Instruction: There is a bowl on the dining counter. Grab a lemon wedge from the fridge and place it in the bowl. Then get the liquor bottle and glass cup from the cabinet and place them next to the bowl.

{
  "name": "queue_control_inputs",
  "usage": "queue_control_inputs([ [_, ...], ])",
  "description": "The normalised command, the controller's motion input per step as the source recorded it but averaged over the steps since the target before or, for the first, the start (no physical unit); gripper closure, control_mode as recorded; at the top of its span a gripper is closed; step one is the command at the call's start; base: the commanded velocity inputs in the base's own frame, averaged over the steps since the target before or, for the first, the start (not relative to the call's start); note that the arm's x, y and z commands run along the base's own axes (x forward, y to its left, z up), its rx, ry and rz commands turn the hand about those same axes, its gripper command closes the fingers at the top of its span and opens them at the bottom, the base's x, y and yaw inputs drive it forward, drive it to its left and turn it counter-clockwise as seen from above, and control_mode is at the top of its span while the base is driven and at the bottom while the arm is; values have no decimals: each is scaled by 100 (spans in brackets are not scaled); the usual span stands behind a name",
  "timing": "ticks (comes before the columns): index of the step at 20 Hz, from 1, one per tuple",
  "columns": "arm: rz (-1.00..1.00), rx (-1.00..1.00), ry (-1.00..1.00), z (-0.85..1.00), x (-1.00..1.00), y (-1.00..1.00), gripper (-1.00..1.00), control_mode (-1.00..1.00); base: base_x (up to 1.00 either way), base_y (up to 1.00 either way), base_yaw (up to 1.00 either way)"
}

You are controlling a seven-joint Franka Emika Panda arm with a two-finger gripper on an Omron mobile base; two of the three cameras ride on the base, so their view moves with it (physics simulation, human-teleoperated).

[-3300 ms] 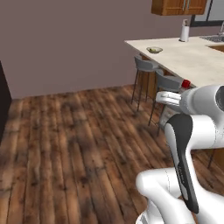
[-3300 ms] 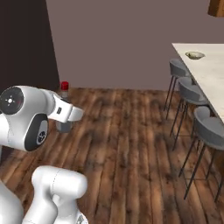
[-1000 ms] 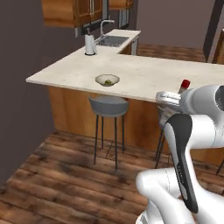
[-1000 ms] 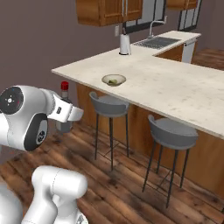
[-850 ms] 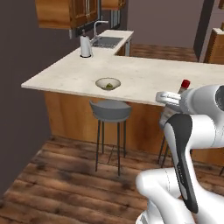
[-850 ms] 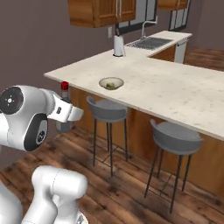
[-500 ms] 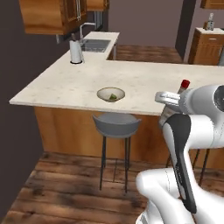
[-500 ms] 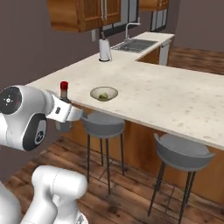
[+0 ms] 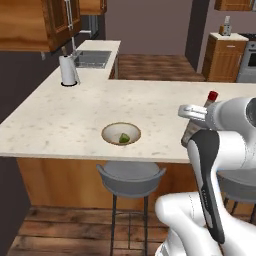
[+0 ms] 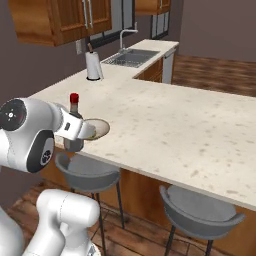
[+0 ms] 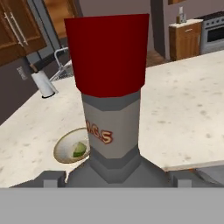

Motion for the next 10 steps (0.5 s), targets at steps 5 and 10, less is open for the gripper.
queue_control_inputs([
  [5,0,0,0,0,0,0,100,100,95,3,-12],
  [10,-4,-1,1,-2,39,3,100,-100,59,4,-7],
])
